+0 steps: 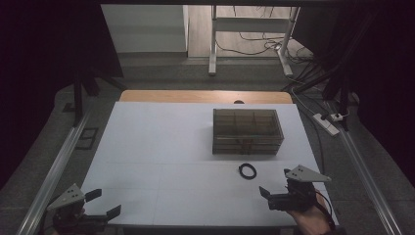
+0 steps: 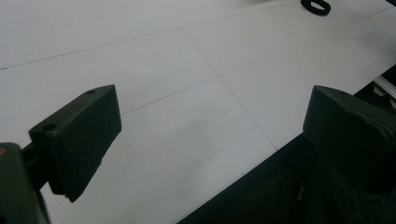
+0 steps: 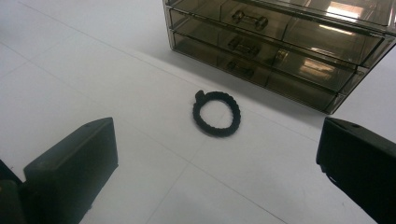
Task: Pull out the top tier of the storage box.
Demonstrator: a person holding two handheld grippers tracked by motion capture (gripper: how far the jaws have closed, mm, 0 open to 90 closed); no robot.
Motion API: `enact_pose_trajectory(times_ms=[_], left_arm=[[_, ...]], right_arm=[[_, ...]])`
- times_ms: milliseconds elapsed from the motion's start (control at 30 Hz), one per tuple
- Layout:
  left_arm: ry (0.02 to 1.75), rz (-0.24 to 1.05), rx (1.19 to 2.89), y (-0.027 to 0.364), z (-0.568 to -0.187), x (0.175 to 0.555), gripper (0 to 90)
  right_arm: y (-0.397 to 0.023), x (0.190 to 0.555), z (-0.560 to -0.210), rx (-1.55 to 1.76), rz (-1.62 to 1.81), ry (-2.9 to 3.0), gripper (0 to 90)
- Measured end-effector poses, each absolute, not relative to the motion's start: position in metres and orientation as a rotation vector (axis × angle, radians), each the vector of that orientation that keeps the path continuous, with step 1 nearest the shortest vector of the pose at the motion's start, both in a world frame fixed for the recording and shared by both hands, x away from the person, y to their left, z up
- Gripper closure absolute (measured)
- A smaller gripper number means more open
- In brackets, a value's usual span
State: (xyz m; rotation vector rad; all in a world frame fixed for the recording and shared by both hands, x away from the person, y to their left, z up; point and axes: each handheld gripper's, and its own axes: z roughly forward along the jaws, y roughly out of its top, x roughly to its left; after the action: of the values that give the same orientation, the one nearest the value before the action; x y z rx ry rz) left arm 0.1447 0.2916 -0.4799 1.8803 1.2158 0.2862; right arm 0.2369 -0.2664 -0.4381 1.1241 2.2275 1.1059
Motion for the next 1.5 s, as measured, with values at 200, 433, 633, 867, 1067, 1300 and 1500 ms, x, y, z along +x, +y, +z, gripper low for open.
enact_pose_trajectory(times_ms=[200, 433, 633, 867, 1067, 1300, 1500], left_arm=[[1.217, 0.291, 1.881, 0.291, -0.480, 0.144, 4.3], [1.221, 0.305, 1.886, 0.291, -0.480, 0.144, 4.2], [1.237, 0.309, 1.885, 0.290, -0.480, 0.144, 4.1], [1.233, 0.320, 1.886, 0.290, -0.480, 0.144, 4.1], [1.225, 0.329, 1.892, 0.290, -0.480, 0.143, 4.1], [1.226, 0.334, 1.904, 0.289, -0.480, 0.143, 4.1], [1.227, 0.331, 1.901, 0.289, -0.480, 0.143, 4.2]], right_arm=[[-0.261, 0.238, -0.441, 1.143, 1.081, 2.236, 0.0], [-0.257, 0.241, -0.442, 1.166, 1.087, 2.224, 0.0], [-0.260, 0.242, -0.442, 1.190, 1.080, 2.195, 0.0], [-0.256, 0.247, -0.442, 1.213, 1.050, 2.169, 0.0], [-0.250, 0.253, -0.443, 1.239, 1.033, 2.146, 0.0], [-0.241, 0.261, -0.444, 1.252, 1.027, 2.129, 0.0], [-0.240, 0.266, -0.444, 1.268, 1.041, 2.102, 0.0]])
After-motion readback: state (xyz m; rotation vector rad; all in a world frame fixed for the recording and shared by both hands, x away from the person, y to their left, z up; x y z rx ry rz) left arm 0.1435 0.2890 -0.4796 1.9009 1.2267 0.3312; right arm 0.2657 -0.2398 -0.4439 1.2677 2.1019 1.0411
